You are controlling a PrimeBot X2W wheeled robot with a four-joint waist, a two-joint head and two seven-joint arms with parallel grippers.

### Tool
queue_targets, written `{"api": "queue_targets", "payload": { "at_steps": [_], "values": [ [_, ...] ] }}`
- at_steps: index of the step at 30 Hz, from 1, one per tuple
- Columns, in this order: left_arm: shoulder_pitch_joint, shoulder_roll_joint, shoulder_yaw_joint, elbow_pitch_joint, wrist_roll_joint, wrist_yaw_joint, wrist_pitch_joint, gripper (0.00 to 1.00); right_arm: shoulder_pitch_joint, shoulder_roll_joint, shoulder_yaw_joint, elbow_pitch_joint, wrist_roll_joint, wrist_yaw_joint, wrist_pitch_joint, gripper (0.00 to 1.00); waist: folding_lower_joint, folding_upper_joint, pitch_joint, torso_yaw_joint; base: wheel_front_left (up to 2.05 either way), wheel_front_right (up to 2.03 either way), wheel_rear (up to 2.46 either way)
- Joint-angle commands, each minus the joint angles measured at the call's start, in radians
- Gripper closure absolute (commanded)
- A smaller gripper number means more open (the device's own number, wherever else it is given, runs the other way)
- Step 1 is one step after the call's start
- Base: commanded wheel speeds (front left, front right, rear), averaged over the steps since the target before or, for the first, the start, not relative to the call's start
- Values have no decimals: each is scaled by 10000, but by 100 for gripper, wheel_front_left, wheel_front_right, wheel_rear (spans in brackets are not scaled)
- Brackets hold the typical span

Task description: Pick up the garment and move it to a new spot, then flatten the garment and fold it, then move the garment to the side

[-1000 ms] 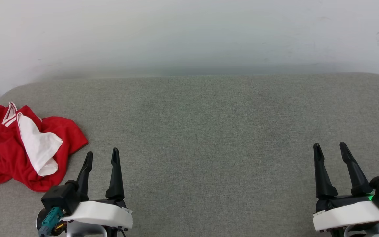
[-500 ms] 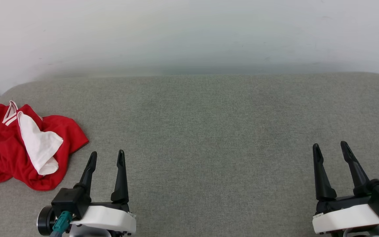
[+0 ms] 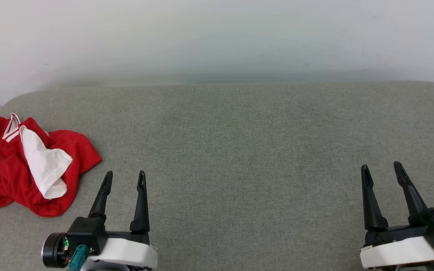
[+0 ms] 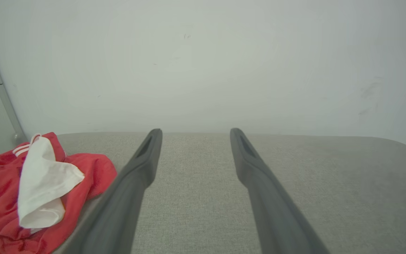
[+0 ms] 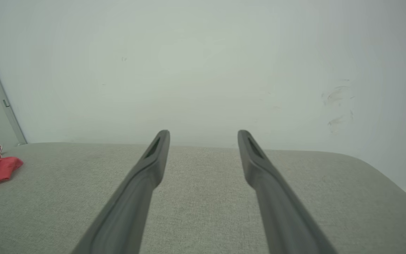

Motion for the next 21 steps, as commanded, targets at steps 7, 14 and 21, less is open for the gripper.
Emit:
{"api": "queue_targets", "payload": {
  "at_steps": [7, 14, 21],
  "values": [
    [80, 23, -33, -19, 224, -34, -99, 0, 94, 17, 34, 56, -21, -3, -98, 0, 0, 0, 16, -11, 0, 0, 0],
    [47, 23, -8, 40, 118, -40, -99, 0, 81, 17, 36, 186, 259, -3, -95, 0, 0, 0, 29, -4, 0, 0, 0],
    [-3, 22, -17, 87, 107, -29, -99, 0, 55, 17, 68, 224, 301, -3, -95, 0, 0, 0, 53, 23, 0, 0, 0]
  ]
}}
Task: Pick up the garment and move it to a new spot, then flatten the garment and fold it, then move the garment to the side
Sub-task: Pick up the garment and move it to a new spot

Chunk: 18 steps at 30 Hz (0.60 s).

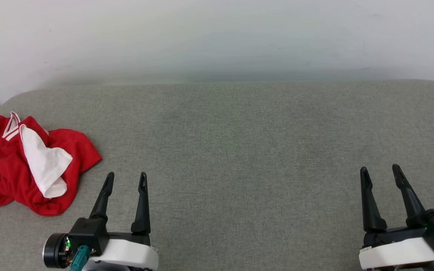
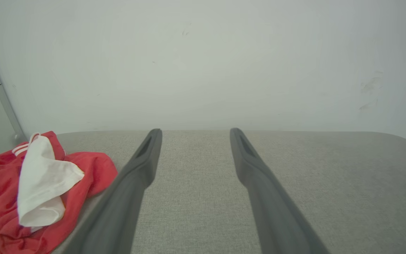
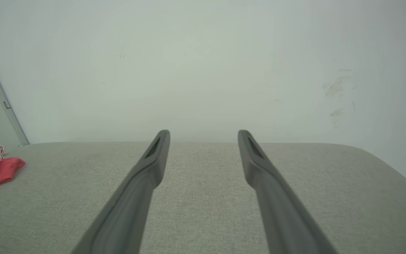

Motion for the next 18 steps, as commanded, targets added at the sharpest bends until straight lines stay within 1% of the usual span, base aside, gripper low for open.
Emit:
{"api": "queue_targets", "payload": {
  "at_steps": [1, 5, 9, 18],
  "values": [
    [-30, 20, -2, 19, -11, 13, -28, 0, 44, 17, 9, 22, 31, -3, -25, 0, 0, 0, 0, 16, 0, 0, 0],
    [-67, 20, -21, 42, -33, -4, -28, 0, 36, 17, 4, 22, 10, -3, -25, 0, 0, 0, 13, 107, 0, 0, 0],
    [-160, 19, -9, 45, -79, -5, -28, 0, -14, 18, 7, -34, -88, -3, -25, 0, 0, 0, 75, 335, 0, 0, 0],
    [-270, 19, 130, 72, -161, 24, -28, 0, -94, 18, 46, -88, -221, -3, -25, 0, 0, 0, 209, 1248, 0, 0, 0]
  ]
}}
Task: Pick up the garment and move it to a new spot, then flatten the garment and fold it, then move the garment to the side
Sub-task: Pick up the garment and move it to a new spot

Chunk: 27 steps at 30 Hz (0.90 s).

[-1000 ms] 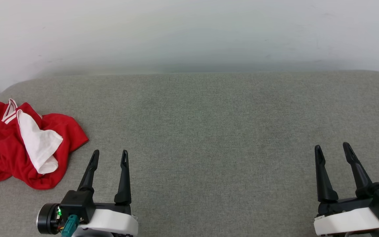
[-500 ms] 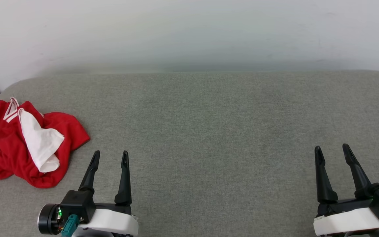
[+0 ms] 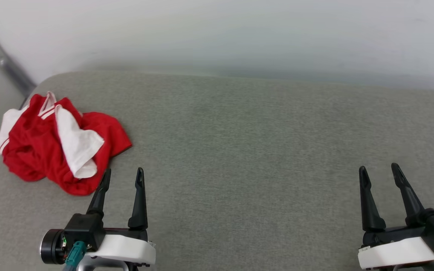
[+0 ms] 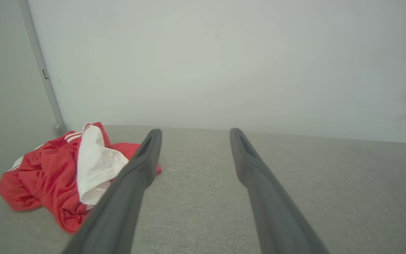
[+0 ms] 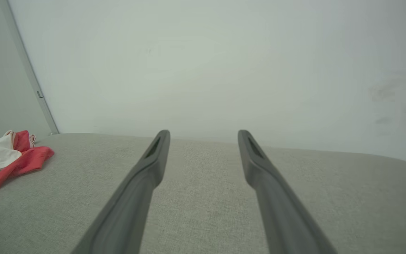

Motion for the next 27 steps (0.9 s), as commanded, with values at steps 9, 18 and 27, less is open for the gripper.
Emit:
{"api": "queue_targets", "payload": {
  "at_steps": [9, 18, 27],
  "values": [
    [-176, 15, 178, 3, -144, 80, -28, 0, -142, 20, 49, -102, -194, -3, -23, 0, 0, 0, 163, 1392, 0, 0, 0],
    [-210, 14, 292, -7, -258, 166, -28, 0, -181, 19, 105, -123, -398, -3, -25, 0, 0, 0, 278, 2446, 0, 0, 0],
    [-245, 14, 326, 25, -397, 246, -28, 0, -140, 19, 120, -100, -513, -3, -23, 0, 0, 0, 302, 3096, 0, 0, 0]
  ]
}}
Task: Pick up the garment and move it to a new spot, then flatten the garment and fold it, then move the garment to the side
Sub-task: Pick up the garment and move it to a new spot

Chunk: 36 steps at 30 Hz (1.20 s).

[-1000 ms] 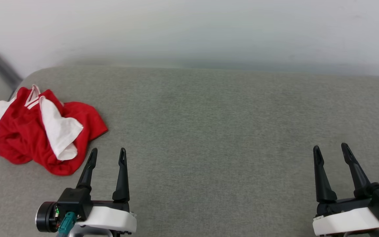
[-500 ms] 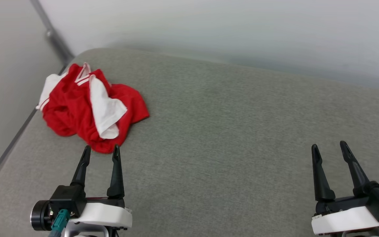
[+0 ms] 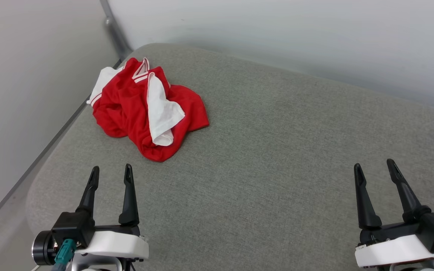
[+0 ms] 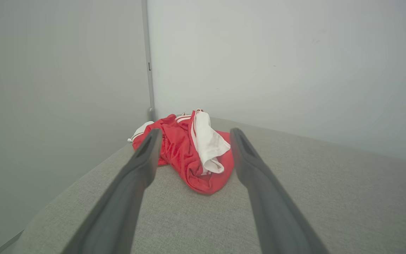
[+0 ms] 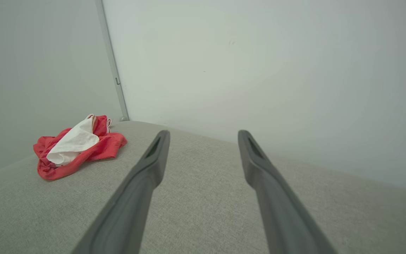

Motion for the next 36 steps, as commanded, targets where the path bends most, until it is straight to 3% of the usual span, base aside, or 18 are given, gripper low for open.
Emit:
{"api": "queue_targets", "payload": {
  "at_steps": [1, 7, 14, 22, 29, 31, 32, 36],
  "values": [
    [-141, 10, 5, 10, -58, 5, -28, 0, -16, 20, 3, -14, -75, -3, -23, 0, 0, 0, 17, 137, 0, 0, 0],
    [-476, 14, 335, -32, -32, -78, -28, 0, -175, 19, 23, -55, -152, -3, -23, 0, 0, 0, 128, 224, 0, 0, 0],
    [-2139, 264, 1429, -192, 342, -925, -28, 0, -488, 19, 0, -237, -426, -3, -25, 0, 0, 0, 741, 37, 0, 0, 0],
    [-4749, 885, 2670, -159, -743, -1457, -26, 0, -1256, 17, -252, -781, -1083, -3, -23, 0, 0, 0, 2262, -531, 0, 0, 0],
    [-6351, 2334, 2347, 392, -1821, -1473, -22, 0, -1782, 16, -510, -1351, -1508, -3, -25, 0, 0, 0, 3469, -892, 0, 0, 0],
    [-6907, 3074, 2179, 854, -2179, -1473, -28, 0, -1885, 14, -551, -1472, -1553, -3, -25, 0, 0, 0, 3742, -999, 0, 0, 0],
    [-6907, 3074, 2179, 854, -2179, -1473, -28, 0, -1885, 14, -551, -1472, -1553, -3, -25, 0, 0, 0, 3742, -999, 0, 0, 0],
    [-7490, 4165, 1439, 1889, -2828, -1475, -23, 0, -2058, 14, -672, -1716, -1620, -3, -23, 0, 0, 0, 4173, -1156, 0, 0, 0]
  ]
}}
